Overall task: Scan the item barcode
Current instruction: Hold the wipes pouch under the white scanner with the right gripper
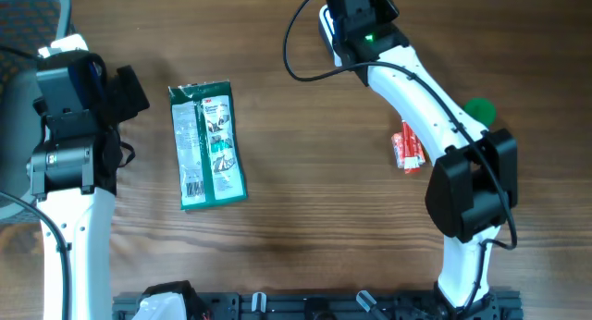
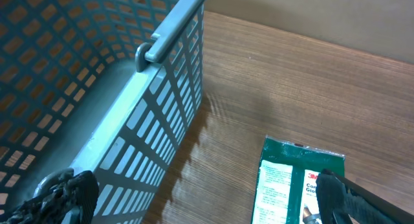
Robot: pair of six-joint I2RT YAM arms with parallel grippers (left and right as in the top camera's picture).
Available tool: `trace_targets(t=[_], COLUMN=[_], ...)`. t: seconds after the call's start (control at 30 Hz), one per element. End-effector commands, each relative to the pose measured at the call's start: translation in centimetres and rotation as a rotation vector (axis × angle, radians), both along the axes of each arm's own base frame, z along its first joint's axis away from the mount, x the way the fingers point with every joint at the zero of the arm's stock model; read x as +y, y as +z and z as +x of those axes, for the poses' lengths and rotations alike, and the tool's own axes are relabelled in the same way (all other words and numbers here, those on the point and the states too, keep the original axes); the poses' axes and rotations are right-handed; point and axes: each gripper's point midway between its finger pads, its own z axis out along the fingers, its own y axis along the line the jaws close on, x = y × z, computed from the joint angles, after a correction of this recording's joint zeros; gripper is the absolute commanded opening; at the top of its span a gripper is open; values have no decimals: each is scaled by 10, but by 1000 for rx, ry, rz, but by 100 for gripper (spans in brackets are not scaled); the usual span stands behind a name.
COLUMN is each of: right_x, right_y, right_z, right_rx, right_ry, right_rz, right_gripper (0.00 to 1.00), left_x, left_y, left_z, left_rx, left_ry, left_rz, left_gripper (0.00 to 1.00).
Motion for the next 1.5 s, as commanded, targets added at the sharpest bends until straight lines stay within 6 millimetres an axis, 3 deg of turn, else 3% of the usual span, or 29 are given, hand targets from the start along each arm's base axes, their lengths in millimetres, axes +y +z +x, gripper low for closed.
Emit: trace_targets(t=[0.0,0.37,0.57,0.8,1.07,1.17,1.37,1.47], right_x=[0,6,8,23,61,67,61,41], right_y=[-12,-55,-62,-90,-125,-130,-131,-106], right_z=[7,19,19,6,-21,-28,-29,-21], right_rx=[-1,32,42,190,385,422,429,324], right_ry=[-23,-18,-14,96,275,304,273,136], right_rz=[-22,-33,-33,9,183,209,196,185], right_gripper=[4,4,4,4,5,5,4,4], left_x=[1,1,1,1,1,1,1,1], left_y=[2,2,2,2,2,2,2,2], left_z=[0,0,0,0,0,0,0,0], left_rx=[-6,-6,-6,-6,-6,-6,-6,-6], left_ry=[1,1,1,1,1,1,1,1], left_rz=[-1,-1,-1,-1,-1,-1,-1,-1], left_gripper=[100,100,100,100,100,100,100,100])
